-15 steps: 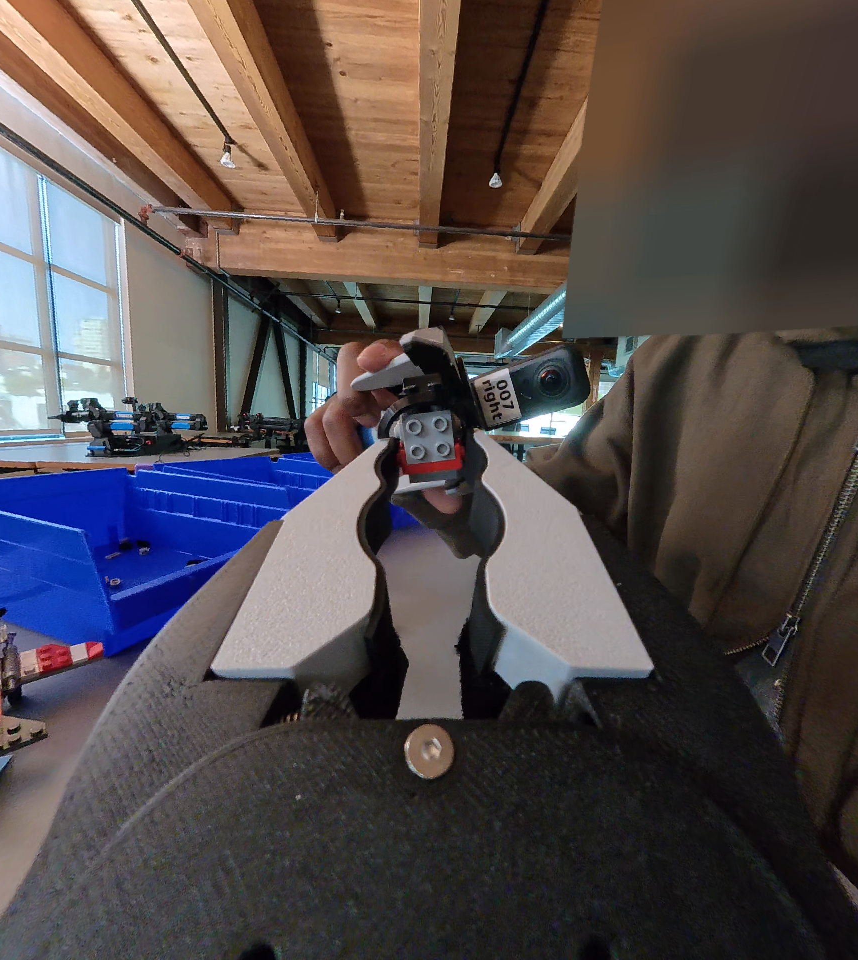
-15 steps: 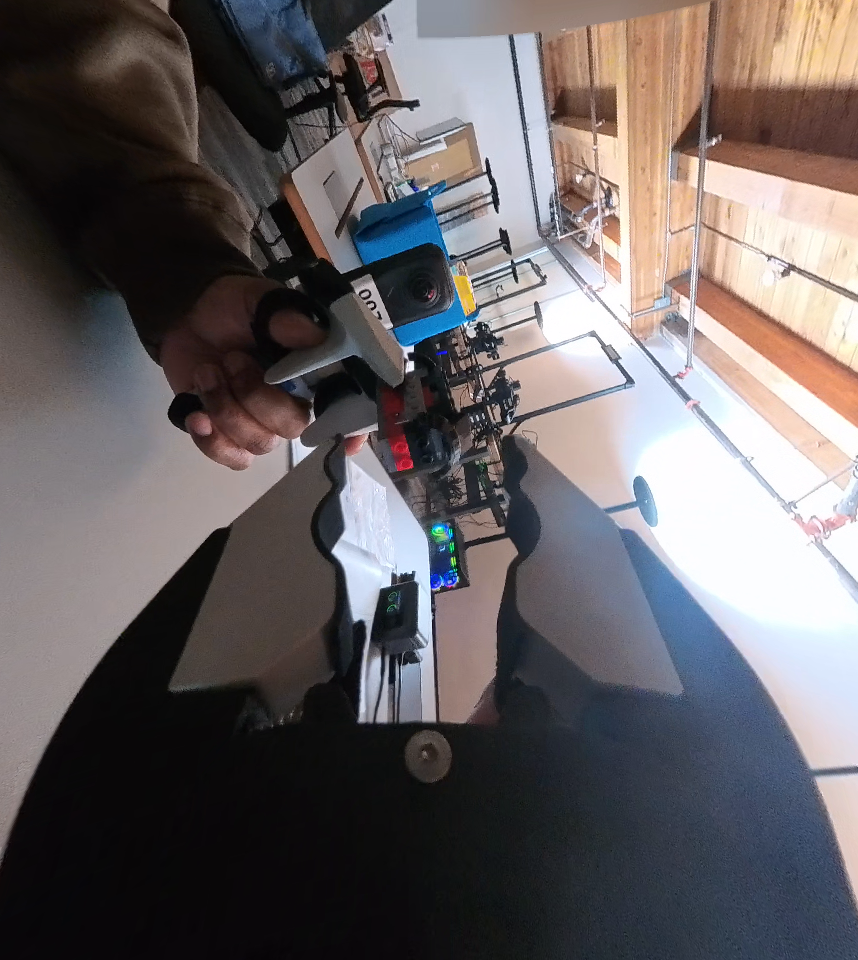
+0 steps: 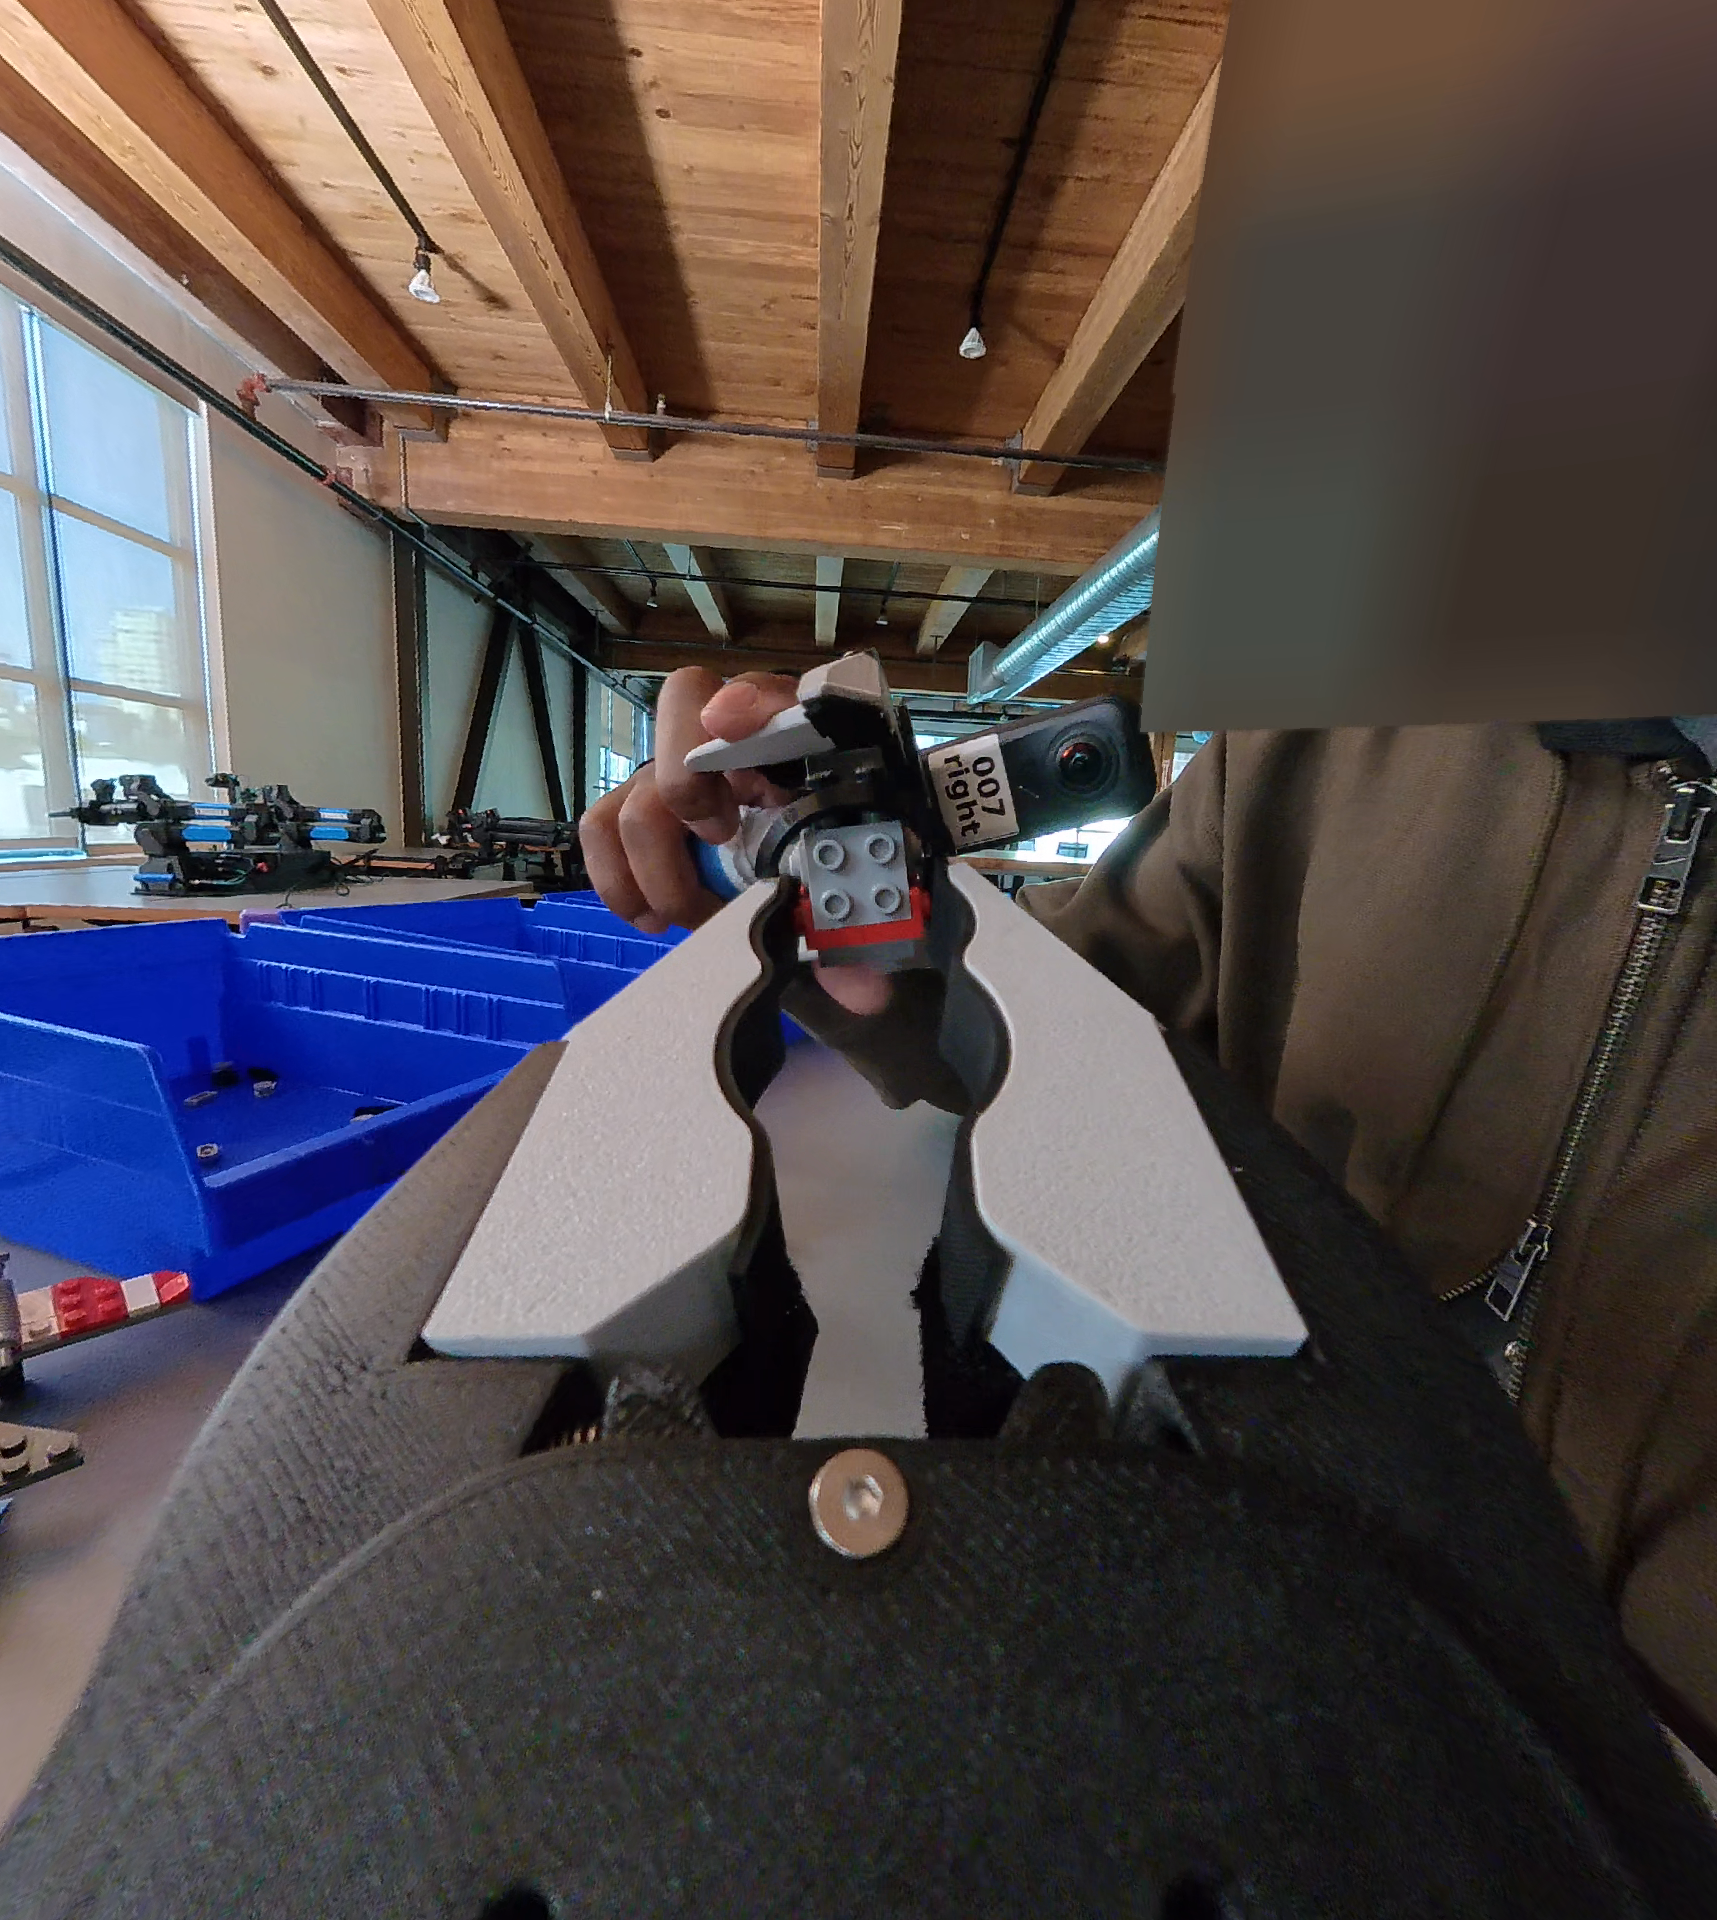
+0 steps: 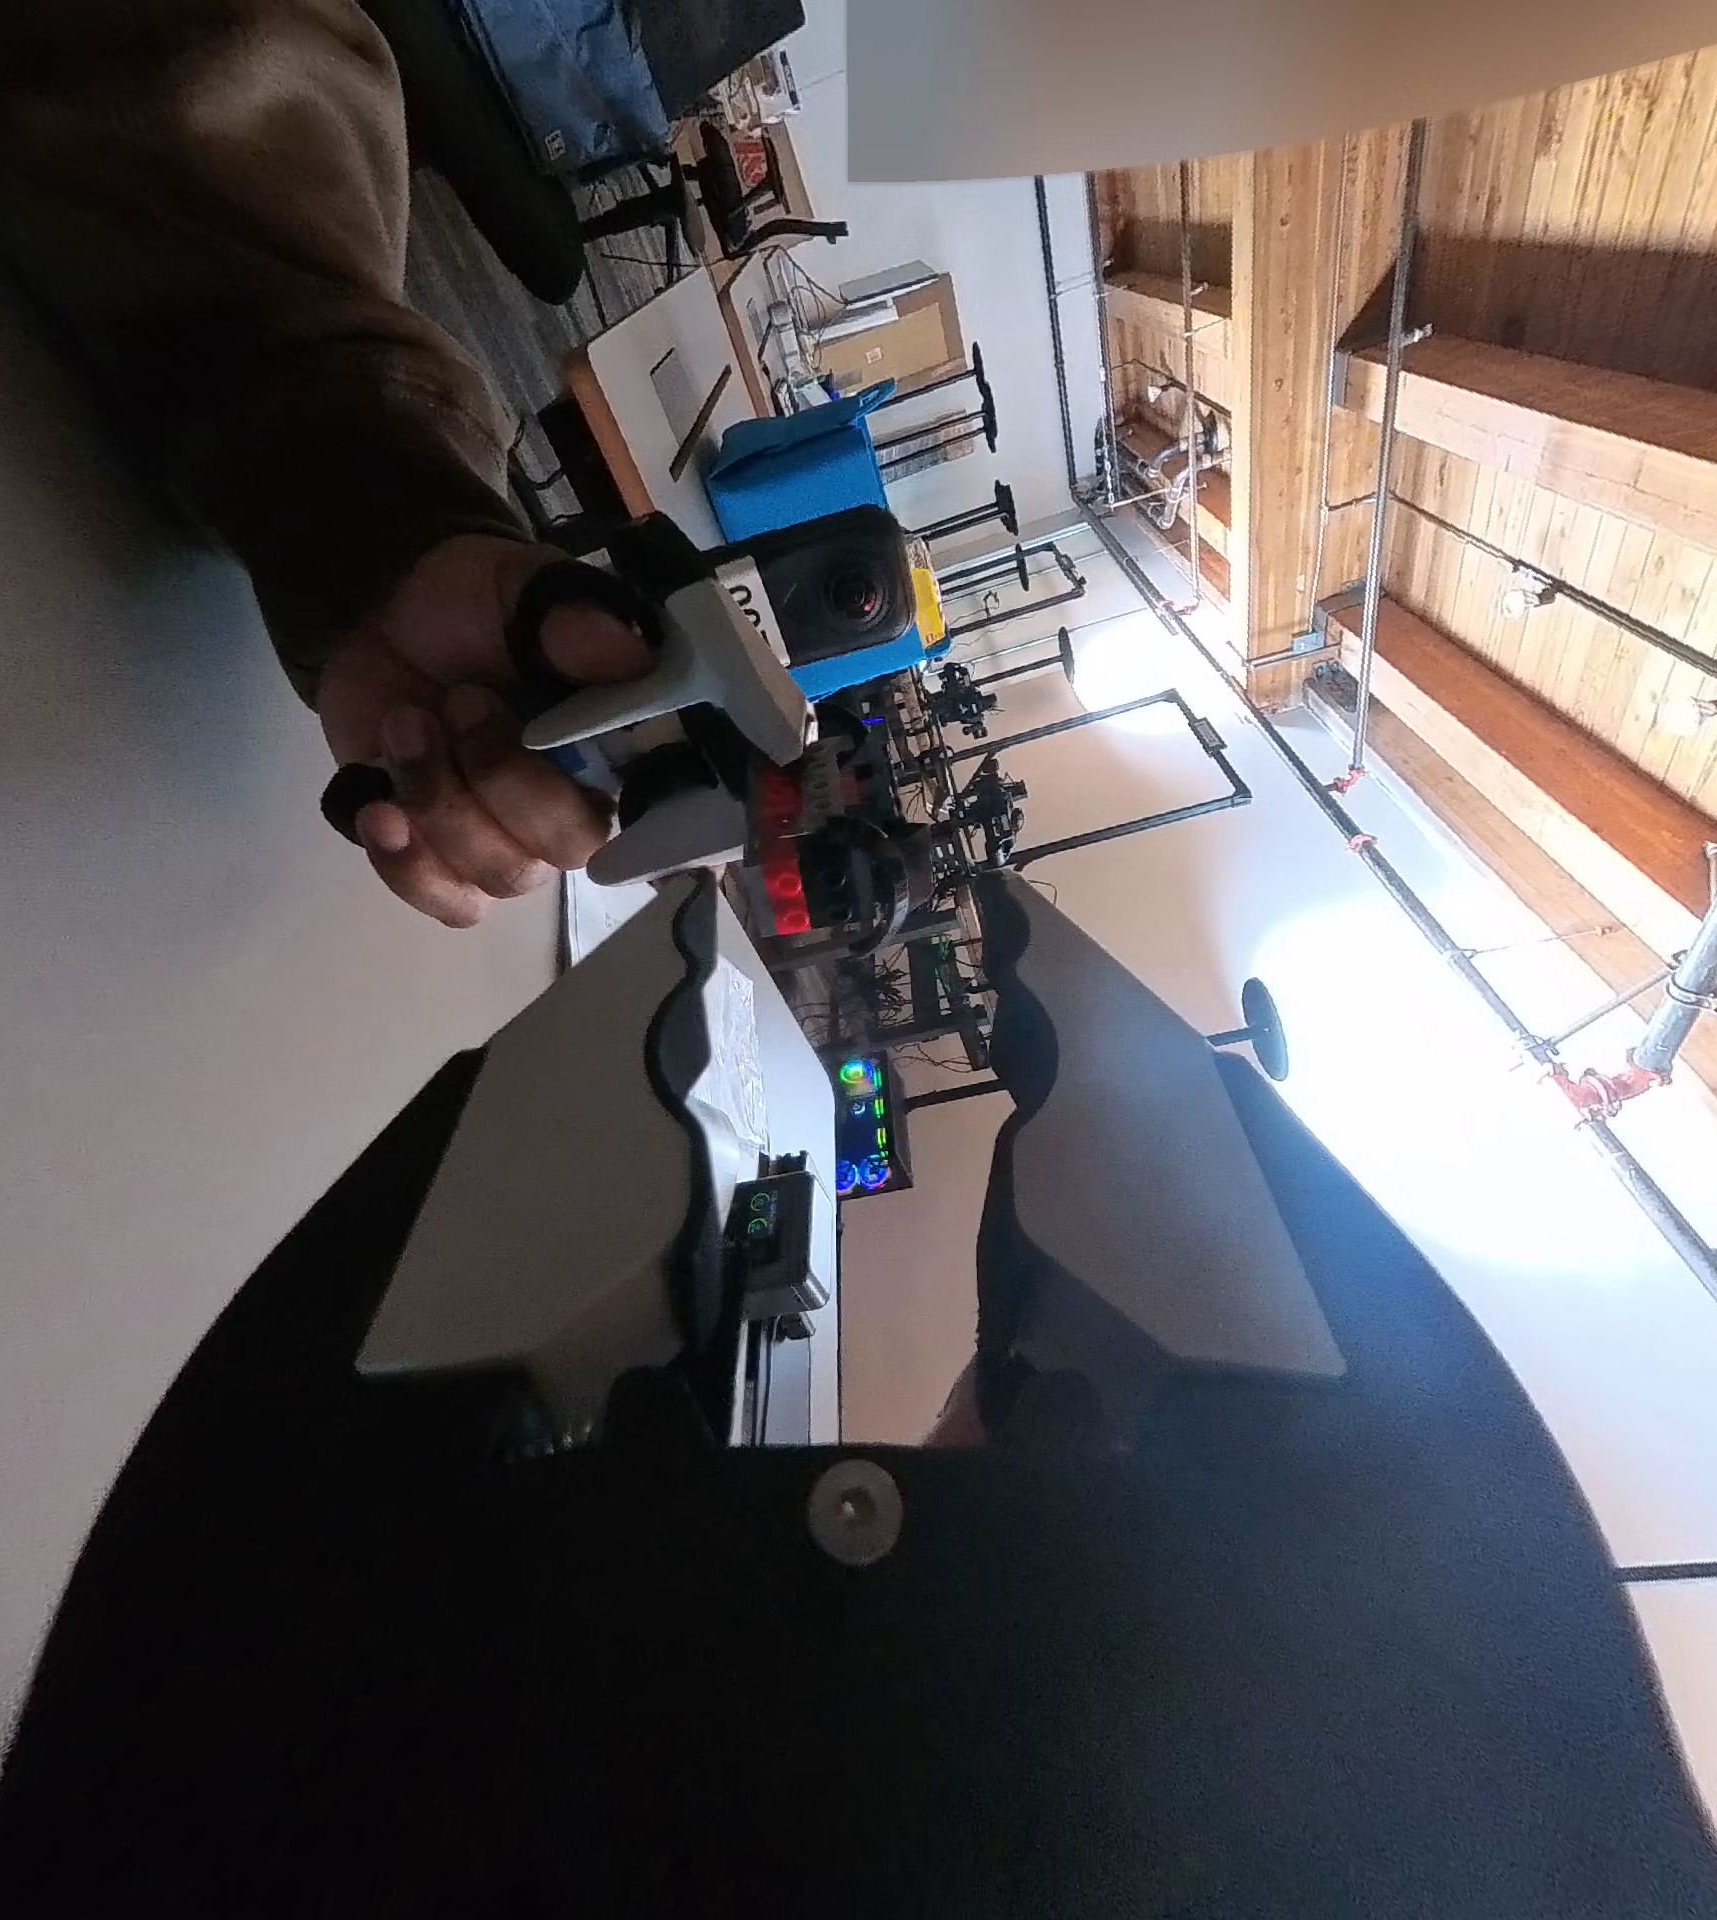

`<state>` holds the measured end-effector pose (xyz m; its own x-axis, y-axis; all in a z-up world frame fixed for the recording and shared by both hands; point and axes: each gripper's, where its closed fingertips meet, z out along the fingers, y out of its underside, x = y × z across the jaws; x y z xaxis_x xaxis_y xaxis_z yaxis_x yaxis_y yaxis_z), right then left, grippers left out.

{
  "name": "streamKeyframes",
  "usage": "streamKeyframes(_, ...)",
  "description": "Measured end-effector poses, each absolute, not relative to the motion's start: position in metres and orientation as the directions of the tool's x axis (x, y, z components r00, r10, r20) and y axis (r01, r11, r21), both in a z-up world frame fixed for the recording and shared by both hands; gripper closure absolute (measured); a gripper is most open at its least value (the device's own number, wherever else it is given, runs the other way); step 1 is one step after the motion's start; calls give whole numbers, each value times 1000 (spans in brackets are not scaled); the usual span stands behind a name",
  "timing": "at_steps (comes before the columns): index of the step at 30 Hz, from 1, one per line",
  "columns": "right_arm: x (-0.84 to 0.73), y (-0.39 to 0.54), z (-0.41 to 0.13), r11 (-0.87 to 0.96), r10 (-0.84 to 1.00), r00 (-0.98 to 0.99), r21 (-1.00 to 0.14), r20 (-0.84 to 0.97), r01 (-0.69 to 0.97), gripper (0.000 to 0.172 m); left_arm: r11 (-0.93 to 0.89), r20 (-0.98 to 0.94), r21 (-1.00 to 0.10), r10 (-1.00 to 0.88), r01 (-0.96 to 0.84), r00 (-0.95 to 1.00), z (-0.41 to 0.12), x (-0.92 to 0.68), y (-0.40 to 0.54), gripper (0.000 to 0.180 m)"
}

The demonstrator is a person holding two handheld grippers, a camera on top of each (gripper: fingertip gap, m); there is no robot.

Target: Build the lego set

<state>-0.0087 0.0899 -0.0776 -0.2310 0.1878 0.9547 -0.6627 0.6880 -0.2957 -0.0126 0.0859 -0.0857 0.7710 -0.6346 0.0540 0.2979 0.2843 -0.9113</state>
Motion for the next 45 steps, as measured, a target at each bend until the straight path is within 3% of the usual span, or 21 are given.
streamKeyframes(19,-10,87,-84,696,172,-222,-278,960,-662,133,246,97,-911,-652,331,752,-90,-10,90,155)
streamKeyframes(45,-22,89,-88,723,198,-214,-290,957,-627,135,224,205,-858,-676,463,708,-90,-20,92,154)
